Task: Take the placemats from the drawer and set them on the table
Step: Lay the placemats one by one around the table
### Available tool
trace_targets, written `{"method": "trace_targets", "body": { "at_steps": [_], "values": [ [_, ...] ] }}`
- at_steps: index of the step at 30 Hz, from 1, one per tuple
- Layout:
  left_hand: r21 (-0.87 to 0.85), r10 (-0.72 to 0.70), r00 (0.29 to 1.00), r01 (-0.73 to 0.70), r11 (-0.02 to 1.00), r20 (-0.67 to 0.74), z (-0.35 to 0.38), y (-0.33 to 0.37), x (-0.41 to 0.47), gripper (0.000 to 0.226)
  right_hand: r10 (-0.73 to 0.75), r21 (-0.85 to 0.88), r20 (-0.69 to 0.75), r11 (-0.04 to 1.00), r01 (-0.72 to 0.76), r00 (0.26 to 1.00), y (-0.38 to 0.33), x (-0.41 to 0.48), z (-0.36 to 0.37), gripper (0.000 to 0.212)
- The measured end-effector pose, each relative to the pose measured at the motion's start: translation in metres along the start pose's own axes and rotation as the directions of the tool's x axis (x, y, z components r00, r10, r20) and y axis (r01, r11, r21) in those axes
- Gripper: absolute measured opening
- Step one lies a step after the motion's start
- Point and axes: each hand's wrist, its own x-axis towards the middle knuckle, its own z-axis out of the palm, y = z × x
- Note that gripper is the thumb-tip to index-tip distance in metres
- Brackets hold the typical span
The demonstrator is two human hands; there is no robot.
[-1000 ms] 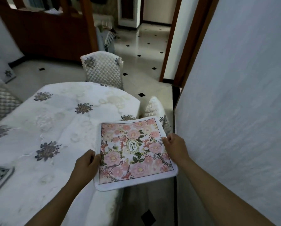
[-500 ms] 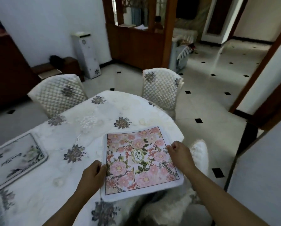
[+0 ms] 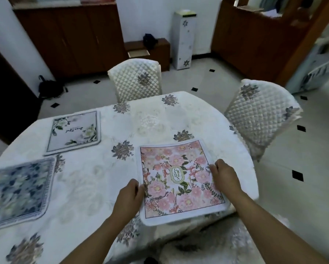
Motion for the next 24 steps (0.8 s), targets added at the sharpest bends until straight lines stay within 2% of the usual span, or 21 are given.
{"method": "trace_targets", "body": {
  "at_steps": [3, 9, 18, 24],
  "values": [
    [0.012, -0.009, 1.0, 0.009, 1.0, 0.012, 0.02, -0.011, 0.015, 0.034, -0.017, -0.065, 0.005, 0.998, 0.018, 1.0, 0.007, 0.016, 0.009, 0.03],
    [0.009, -0.075, 0.997, 0.075, 0.997, 0.032, 0.068, -0.014, 0.024, 0.03, 0.046, -0.025, 0.076, 0.999, -0.044, 0.996, 0.037, 0.043, 0.032, 0.033],
    [0.199, -0.22, 0.975, 0.223, 0.954, -0.035, 0.133, -0.038, 0.023, 0.027, -0.036, 0.015, 0.211, 0.999, 0.034, 0.977, 0.087, 0.075, 0.082, 0.036],
    [0.274, -0.295, 0.95, 0.313, 0.909, -0.106, 0.162, -0.044, 0.015, 0.025, -0.102, -0.106, 0.244, 0.986, 0.131, 0.964, 0.119, 0.074, 0.097, 0.032]
  ]
}}
